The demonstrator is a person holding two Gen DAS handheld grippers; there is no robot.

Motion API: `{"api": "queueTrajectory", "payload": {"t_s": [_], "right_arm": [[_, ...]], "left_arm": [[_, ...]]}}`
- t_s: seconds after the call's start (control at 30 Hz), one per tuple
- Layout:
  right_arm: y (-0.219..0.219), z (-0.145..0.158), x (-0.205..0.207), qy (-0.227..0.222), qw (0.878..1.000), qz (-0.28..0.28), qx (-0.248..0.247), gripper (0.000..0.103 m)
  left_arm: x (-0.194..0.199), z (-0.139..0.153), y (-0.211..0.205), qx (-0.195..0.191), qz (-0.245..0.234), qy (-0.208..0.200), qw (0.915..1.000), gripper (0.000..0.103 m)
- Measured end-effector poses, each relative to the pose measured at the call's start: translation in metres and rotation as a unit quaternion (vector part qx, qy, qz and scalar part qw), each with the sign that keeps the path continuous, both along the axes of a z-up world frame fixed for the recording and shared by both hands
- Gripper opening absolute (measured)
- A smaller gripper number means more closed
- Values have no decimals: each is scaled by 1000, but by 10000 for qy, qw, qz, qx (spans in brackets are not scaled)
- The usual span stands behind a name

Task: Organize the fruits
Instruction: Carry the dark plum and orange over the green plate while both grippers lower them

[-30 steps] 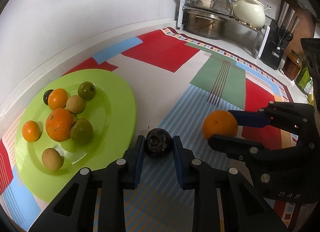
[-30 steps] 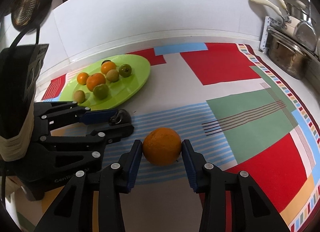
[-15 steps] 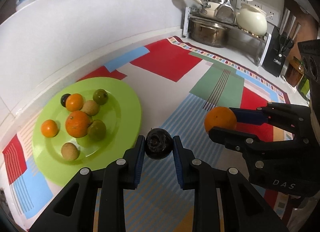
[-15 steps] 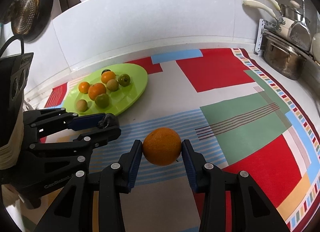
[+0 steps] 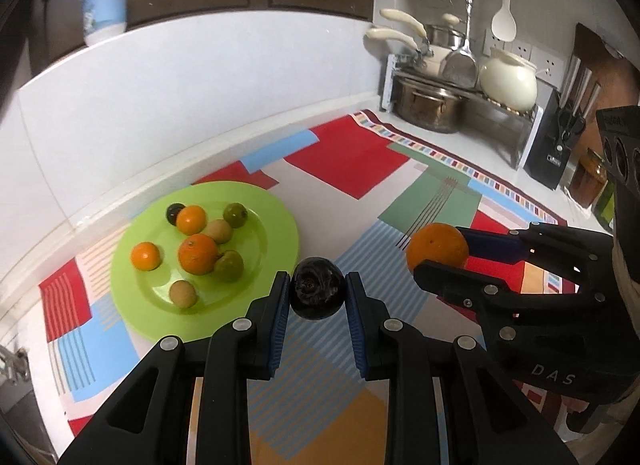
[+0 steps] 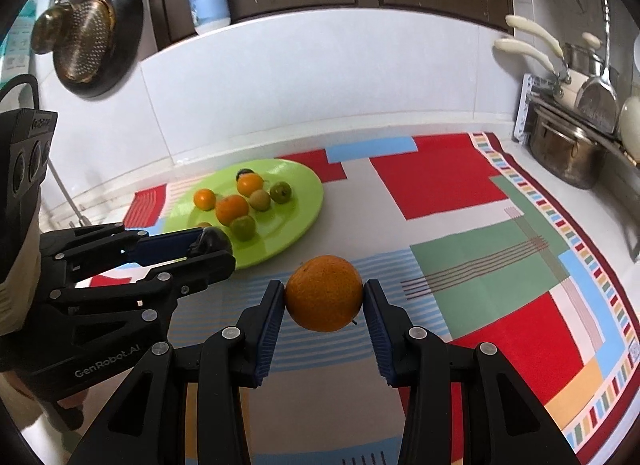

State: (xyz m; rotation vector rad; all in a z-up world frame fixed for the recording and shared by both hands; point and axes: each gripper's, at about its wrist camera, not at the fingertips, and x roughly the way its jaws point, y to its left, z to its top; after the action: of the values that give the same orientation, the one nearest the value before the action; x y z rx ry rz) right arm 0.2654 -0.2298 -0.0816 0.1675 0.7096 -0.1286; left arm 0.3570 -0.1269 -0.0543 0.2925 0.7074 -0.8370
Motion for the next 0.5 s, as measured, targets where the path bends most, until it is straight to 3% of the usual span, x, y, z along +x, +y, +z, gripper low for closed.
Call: {"api": "queueTrajectory", "payload": {"t_s": [0.5], "right_arm": [[16, 31, -3, -364, 9984, 427, -81, 42]], "left_arm": [[-11, 29, 32, -203, 794, -140, 9965, 28]]}}
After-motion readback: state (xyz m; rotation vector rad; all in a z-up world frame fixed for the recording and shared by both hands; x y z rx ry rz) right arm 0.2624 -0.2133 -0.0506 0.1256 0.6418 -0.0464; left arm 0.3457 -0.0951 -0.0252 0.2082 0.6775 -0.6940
